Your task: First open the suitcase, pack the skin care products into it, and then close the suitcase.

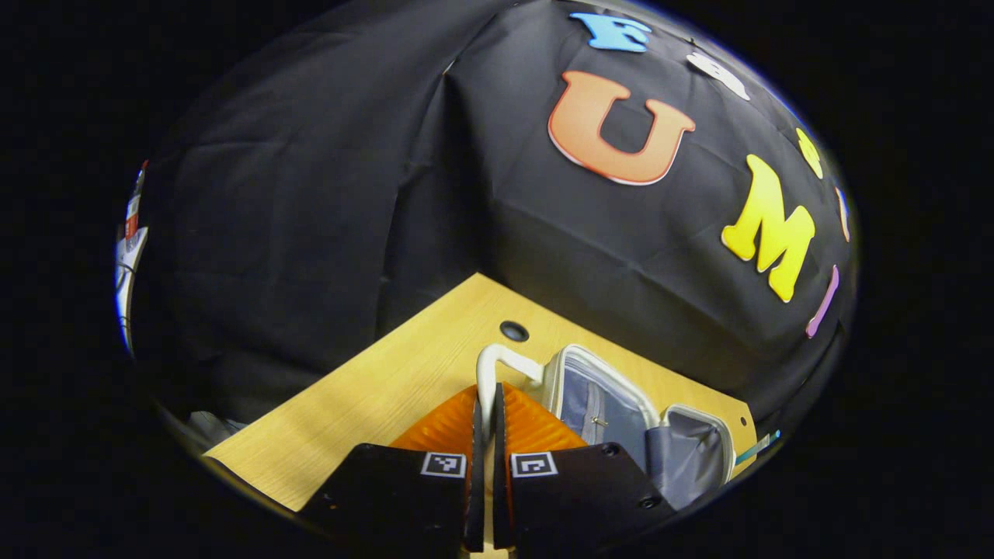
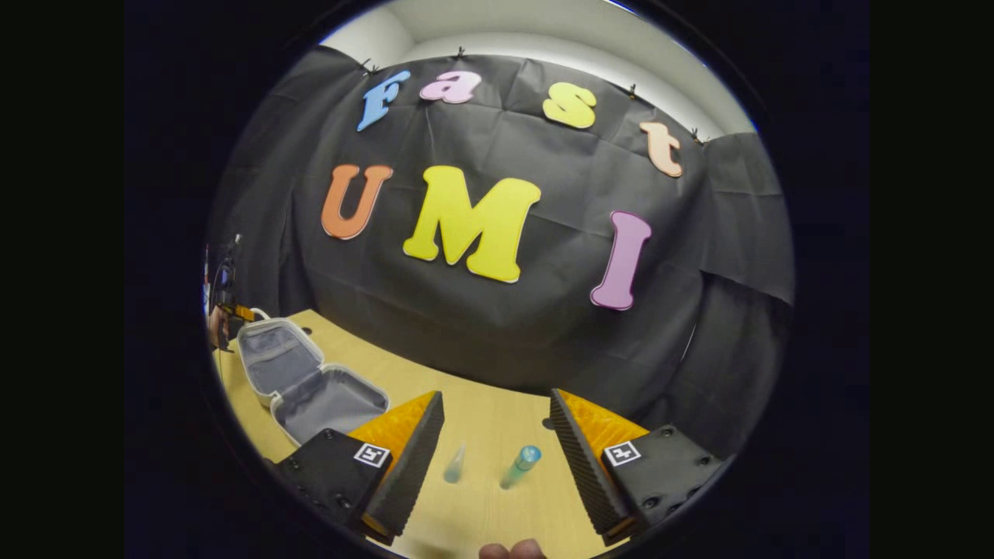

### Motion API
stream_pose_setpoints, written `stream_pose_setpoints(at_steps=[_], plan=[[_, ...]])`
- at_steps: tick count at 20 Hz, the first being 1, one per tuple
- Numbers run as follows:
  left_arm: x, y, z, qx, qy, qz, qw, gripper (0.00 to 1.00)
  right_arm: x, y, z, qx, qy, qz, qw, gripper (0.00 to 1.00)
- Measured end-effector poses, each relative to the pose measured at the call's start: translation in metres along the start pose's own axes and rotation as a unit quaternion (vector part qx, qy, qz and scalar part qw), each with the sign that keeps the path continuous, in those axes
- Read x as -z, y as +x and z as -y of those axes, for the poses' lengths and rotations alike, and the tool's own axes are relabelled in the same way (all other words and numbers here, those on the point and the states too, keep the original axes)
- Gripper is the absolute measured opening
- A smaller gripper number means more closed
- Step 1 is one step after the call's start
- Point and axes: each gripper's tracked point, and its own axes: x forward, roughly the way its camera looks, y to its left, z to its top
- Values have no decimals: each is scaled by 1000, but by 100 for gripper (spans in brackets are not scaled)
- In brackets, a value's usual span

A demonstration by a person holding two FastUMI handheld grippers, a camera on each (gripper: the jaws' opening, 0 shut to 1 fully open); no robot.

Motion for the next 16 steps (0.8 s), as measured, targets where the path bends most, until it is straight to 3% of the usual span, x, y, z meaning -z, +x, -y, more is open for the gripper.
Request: stream_pose_setpoints(at_steps=[6, 8, 11, 12, 13, 15, 16], plan=[[32, 26, -13, -18, -5, -49, 999, 9, 0, 9, -7, -2, -8, -5, 1000, 81], [39, 25, -21, -35, 8, -61, 997, 16, 1, 12, -9, -4, -2, -8, 1000, 81], [26, 11, -19, -58, 49, -48, 996, 35, 1, 18, -6, -3, 11, -7, 1000, 81], [21, 6, -10, -61, 68, -37, 995, 36, 3, 20, -3, -2, 15, -7, 1000, 81], [15, -4, 1, -58, 82, -25, 995, 58, 3, 21, 0, -2, 22, -7, 1000, 81], [2, -23, 29, -52, 106, -4, 993, 75, -6, 21, 5, -2, 40, 6, 999, 81], [-5, -36, 47, -47, 118, 13, 992, 93, -11, 21, 9, 0, 48, 14, 999, 82]])
